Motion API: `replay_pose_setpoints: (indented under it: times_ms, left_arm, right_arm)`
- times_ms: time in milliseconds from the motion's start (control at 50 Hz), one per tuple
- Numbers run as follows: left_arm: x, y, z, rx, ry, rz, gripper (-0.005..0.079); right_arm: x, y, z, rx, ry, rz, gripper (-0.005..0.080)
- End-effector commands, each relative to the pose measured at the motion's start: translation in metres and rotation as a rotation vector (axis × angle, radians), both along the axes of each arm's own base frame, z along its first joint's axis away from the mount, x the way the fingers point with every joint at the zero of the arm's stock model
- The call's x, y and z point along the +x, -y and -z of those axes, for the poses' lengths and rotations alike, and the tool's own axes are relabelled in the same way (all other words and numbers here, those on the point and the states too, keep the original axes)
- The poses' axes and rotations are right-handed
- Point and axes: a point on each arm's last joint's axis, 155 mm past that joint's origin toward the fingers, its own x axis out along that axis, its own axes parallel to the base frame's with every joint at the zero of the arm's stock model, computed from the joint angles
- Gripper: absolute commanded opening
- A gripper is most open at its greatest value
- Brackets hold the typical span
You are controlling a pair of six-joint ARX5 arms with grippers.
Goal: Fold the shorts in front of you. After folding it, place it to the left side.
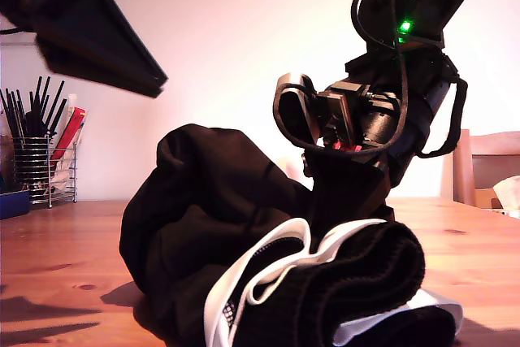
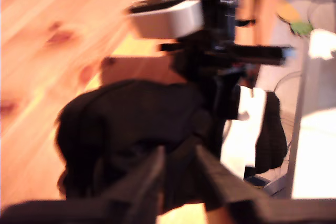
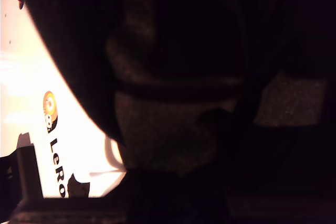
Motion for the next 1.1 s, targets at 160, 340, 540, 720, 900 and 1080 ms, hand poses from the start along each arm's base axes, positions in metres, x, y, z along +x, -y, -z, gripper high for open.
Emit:
replay_pose_setpoints:
  times_ms: [160,340,540,720,900,1080]
  left_arm:
    - [0.015,0.022,0.035,-0.033,-0.066,0.067,-0.0016]
    - [0.033,0.043,0.057,-0.06,-0.044,0.092,-0.0017]
    - [0.037,0.058,0.103,-0.051,-0.15,0.081,-0.0017]
    - [0.045,0.065,0.127,-0.018,-0.161,0.04,-0.0019]
    - [0.073,0.056,0.132,0.042,-0.067,-0.068,-0.0019]
    - [0.088,0.046,0.136,0.076,-0.051,-0.158,-0.0019]
  right_arm:
    - [-0.006,0.005,0.013,-0.025,-0.039,0.004,-0.0013]
    - [-0.008,0.006,0.013,-0.032,-0.051,0.004,-0.0013]
    - [-0.013,0.009,0.012,-0.045,-0.074,0.004,-0.0013]
    - [-0.017,0.015,0.014,-0.083,-0.09,0.001,-0.0013]
    - [-0.014,0.027,0.023,-0.166,-0.067,0.005,-0.0013]
    - [0.0,0.023,0.013,-0.174,-0.03,0.015,-0.0013]
